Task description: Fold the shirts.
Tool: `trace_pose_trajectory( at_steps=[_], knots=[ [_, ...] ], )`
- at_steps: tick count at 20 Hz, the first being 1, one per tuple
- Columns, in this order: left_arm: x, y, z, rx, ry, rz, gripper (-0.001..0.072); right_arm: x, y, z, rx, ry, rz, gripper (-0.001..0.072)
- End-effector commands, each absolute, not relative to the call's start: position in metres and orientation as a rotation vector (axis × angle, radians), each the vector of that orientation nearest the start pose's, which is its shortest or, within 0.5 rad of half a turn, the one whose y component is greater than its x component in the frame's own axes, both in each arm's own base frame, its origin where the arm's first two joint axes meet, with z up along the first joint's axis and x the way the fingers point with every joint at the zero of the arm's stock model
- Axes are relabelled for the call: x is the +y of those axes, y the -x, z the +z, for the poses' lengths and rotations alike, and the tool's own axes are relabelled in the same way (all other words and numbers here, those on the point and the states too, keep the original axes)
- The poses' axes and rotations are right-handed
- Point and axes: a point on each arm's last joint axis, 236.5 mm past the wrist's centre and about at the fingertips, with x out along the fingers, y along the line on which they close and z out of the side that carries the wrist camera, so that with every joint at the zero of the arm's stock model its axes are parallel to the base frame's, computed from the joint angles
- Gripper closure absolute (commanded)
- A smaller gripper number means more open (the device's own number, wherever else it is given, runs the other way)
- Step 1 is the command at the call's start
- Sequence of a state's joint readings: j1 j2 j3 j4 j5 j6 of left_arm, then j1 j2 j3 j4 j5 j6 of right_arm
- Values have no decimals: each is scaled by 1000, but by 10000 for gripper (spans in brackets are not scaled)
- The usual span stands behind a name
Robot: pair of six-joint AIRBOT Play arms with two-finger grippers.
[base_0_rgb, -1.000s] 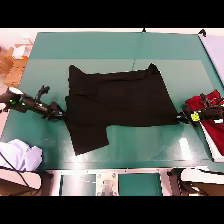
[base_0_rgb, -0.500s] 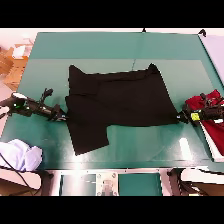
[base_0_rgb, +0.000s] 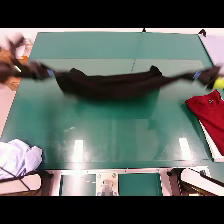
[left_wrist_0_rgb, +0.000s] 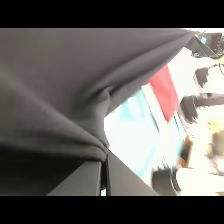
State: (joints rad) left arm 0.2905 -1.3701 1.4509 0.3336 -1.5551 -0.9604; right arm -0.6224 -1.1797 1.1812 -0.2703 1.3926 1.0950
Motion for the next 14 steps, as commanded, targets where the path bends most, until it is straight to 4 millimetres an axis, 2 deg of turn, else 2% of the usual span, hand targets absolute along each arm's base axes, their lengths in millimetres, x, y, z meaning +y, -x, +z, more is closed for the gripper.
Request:
trace_pose_trajectory(
  at_steps=[1, 2, 3, 4, 5, 7, 9, 10, 12, 14],
  knots=[
    [-140, -330, 421, 275, 260, -1018, 681, 33, -334, 438, 72, -714, 869, 699],
    [-145, -301, 472, 125, 174, -968, 680, 41, -306, 486, -53, -634, 893, 698],
    [-149, -267, 520, -30, 87, -901, 680, 47, -283, 518, -142, -545, 881, 699],
    [-152, -232, 556, -152, 24, -839, 680, 53, -262, 543, -212, -455, 838, 698],
    [-152, -199, 585, -258, -20, -769, 680, 58, -246, 561, -264, -381, 795, 698],
    [-146, -156, 610, -364, -26, -651, 680, 71, -223, 582, -324, -266, 725, 698],
    [-139, -146, 603, -327, -26, -571, 680, 79, -216, 583, -327, -236, 713, 698],
    [-133, -153, 591, -271, -34, -536, 680, 75, -222, 576, -291, -252, 686, 698],
    [-113, -182, 560, -135, -13, -458, 680, 52, -249, 551, -177, -296, 562, 699],
    [-93, -225, 515, 21, 46, -414, 680, 28, -279, 513, -58, -331, 473, 699]
  ],
)
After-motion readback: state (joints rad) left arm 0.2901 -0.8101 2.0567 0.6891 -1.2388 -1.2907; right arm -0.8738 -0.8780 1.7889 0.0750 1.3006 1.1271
